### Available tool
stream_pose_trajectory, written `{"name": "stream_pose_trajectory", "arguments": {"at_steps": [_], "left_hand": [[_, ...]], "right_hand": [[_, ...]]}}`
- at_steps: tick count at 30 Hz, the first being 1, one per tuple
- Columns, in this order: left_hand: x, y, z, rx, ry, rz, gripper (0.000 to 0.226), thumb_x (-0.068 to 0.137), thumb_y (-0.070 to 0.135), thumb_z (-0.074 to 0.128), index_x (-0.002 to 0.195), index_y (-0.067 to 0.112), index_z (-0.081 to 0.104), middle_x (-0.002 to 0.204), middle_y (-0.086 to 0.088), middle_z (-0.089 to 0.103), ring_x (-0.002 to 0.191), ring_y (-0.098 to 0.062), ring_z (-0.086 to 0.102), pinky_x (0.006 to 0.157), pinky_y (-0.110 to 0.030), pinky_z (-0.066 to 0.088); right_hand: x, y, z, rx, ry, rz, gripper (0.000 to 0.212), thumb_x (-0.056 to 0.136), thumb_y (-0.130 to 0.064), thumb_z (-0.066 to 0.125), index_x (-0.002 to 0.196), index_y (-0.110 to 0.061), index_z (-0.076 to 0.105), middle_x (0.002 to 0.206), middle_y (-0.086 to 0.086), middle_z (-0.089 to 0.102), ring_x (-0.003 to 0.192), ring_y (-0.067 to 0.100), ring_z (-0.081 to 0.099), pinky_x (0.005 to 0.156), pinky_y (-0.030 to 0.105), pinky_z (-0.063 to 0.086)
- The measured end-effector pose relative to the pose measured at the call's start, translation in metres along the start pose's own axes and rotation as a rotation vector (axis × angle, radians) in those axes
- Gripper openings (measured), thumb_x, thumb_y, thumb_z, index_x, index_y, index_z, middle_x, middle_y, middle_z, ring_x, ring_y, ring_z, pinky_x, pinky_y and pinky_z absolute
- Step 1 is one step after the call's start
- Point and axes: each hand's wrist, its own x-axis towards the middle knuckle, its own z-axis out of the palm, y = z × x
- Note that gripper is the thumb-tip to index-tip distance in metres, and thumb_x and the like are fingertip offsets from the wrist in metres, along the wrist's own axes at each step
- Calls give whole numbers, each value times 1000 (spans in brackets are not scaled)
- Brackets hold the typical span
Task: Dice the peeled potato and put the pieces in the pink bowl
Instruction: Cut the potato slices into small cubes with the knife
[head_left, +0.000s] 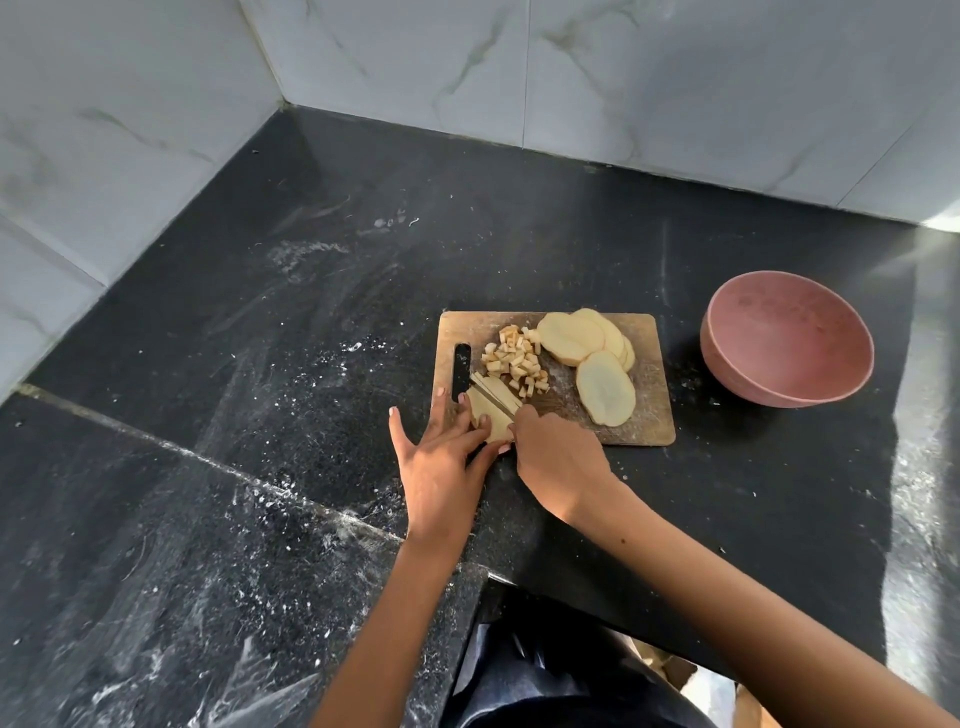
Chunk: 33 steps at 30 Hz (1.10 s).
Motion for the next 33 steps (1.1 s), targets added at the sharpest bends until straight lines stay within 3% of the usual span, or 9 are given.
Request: {"name": "stream_pose_trajectory", "arguments": {"at_steps": [6, 13, 19, 22, 25, 29, 33], "left_hand": [[-1, -1, -2, 6, -6, 0, 18, 80, 27, 74, 96, 20, 76, 115, 2, 70, 133, -24, 45, 117, -48, -5], [-1, 1, -3, -7, -1, -26, 20, 80, 27, 75, 99, 20, 76, 117, -2, 68, 135, -23, 41, 117, -40, -11], [-2, 0, -2, -22, 1, -16, 19, 81, 24, 75, 100, 20, 75, 118, -3, 67, 136, -22, 36, 117, -40, -14], [-3, -1, -2, -20, 5, -14, 22, 82, 23, 74, 104, 19, 74, 121, -2, 65, 138, -21, 33, 117, -39, -16], [-4, 1, -2, -40, 6, -18, 23, 83, 22, 74, 105, 19, 73, 122, -2, 64, 138, -21, 32, 117, -39, -17], [-5, 0, -2, -27, 10, -17, 22, 83, 25, 73, 104, 19, 74, 121, -2, 65, 138, -22, 32, 117, -41, -16], [-4, 0, -1, -2, 17, -18, 21, 83, 29, 72, 102, 19, 75, 118, 0, 67, 138, -19, 33, 117, -43, -15]], "right_hand": [[0, 0, 3, -18, -50, 11, 22, 100, -10, 34, 120, -7, 42, 113, 12, 62, 99, 31, 62, 69, 34, 37], [-30, 26, 8, 20, -242, 105, 21, 104, -17, 30, 123, -9, 35, 114, 15, 58, 102, 33, 59, 73, 38, 39], [-45, 43, 10, 158, -231, 76, 21, 105, -29, 27, 98, -13, 38, 82, 7, 50, 76, 28, 50, 67, 34, 37], [-42, 51, 6, 287, -239, 63, 28, 104, -31, 31, 87, -13, 43, 84, 7, 56, 73, 24, 52, 67, 32, 38], [-46, 58, 8, 266, -218, 61, 28, 104, -34, 31, 85, -16, 42, 82, 6, 56, 75, 26, 54, 66, 34, 39], [-61, 53, 10, 154, -135, 10, 25, 104, -35, 27, 91, -15, 36, 69, -1, 42, 75, 32, 53, 63, 34, 36], [-63, 49, -3, 209, -52, 19, 28, 103, -38, 25, 89, -18, 37, 76, 2, 50, 66, 23, 47, 60, 35, 34]]}}
